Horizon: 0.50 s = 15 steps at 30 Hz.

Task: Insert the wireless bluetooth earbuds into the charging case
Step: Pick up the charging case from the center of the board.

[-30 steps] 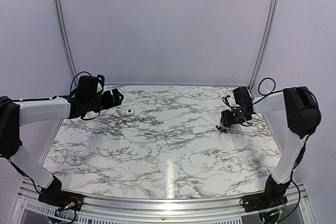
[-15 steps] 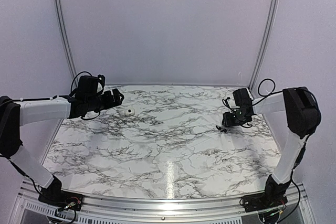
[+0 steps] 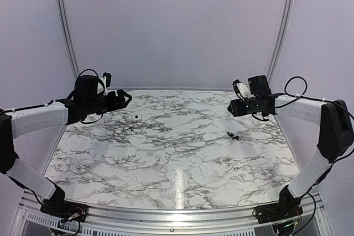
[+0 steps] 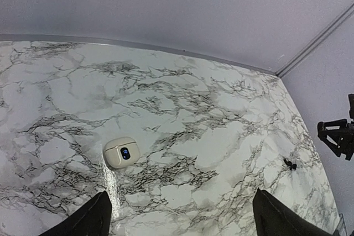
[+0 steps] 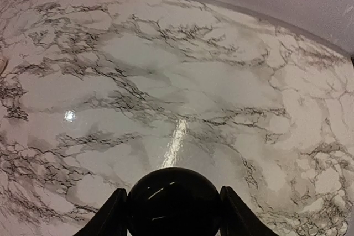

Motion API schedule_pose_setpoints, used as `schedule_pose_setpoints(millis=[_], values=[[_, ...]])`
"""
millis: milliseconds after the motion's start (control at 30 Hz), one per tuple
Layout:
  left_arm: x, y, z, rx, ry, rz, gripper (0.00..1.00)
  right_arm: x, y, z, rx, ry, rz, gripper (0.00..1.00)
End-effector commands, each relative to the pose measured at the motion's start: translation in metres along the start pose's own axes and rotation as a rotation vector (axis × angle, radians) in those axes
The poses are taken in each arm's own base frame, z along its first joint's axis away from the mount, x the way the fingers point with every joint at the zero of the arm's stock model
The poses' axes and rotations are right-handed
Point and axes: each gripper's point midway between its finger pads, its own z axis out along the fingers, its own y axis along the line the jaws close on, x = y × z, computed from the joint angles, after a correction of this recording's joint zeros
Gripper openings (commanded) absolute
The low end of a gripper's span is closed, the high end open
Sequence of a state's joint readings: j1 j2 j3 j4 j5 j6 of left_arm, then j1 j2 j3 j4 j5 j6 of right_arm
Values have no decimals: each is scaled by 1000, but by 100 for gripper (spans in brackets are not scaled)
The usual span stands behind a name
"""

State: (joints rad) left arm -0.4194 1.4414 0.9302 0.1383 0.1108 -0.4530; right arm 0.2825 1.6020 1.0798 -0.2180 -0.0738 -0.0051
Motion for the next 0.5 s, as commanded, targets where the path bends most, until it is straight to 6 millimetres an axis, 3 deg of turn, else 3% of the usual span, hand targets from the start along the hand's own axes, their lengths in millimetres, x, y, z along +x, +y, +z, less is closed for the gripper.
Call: schedule_pose_setpoints(millis=[0,67,233,467], values=[[-4,-47,-20,188,-7,45,90,-44,61,-41,-135,-153,-150,41],[5,-64,-26,239,7,47,88,-48,99,-59,-191,-200,-241,41],[30,-113,-39,360,59,73,84,-40,166,-102,-320,-312,-368,41],[51,-160,-52,449,78,91,81,-7,228,-139,-422,-375,-512,39]])
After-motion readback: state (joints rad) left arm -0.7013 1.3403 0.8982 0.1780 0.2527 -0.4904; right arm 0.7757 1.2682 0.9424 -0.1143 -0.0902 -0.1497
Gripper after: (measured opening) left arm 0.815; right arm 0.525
